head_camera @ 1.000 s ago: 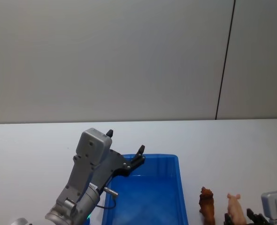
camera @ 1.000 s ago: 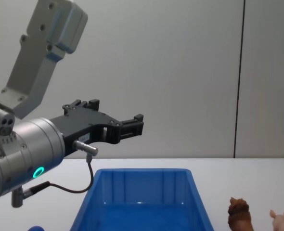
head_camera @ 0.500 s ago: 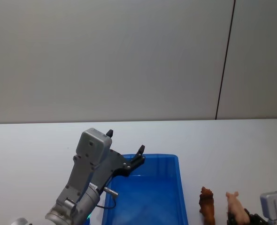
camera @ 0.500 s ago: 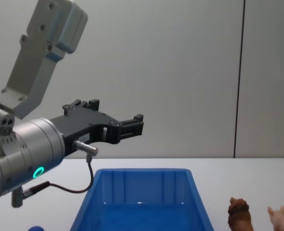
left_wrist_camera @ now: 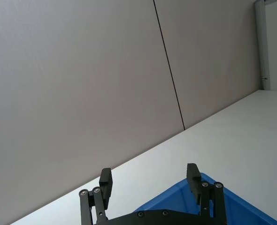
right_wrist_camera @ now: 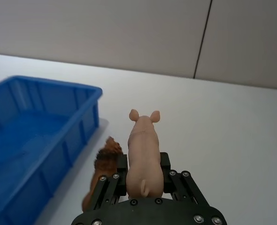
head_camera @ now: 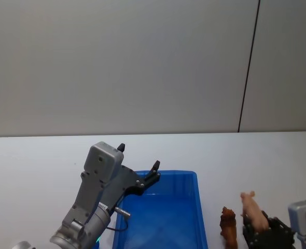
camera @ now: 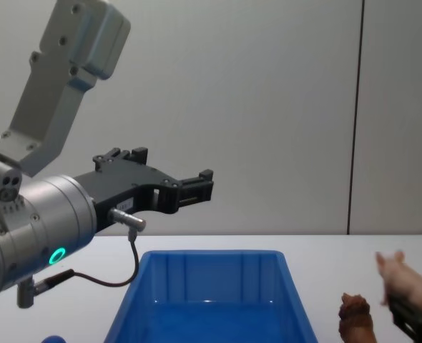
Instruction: Pick up the two dolls from the table and place them into the box.
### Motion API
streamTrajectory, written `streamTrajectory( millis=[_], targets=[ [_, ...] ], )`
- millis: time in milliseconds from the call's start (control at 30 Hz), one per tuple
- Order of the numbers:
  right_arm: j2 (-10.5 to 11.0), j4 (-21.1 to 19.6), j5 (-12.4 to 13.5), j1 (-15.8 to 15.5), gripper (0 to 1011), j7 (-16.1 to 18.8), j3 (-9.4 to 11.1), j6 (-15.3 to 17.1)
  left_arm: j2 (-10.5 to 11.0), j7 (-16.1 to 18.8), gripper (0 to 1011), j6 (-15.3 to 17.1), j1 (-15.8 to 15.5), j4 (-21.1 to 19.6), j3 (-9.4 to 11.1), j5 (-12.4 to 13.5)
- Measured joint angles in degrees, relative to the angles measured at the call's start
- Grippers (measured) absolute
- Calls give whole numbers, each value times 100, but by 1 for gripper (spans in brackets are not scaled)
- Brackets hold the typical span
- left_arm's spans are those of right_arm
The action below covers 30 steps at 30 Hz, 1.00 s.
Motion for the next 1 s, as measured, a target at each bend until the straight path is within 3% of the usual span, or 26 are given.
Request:
streamTrajectory(
  millis=[567, 1000],
  targets=[
    [-147, -110, 97, 302, 382, 1091, -93, -203, 0, 0, 1001, 0, 0, 0, 0, 0],
    [-506, 340, 96, 878, 397, 2150, -285, -11, 0, 0, 1001, 0, 0, 0, 0, 0]
  ],
)
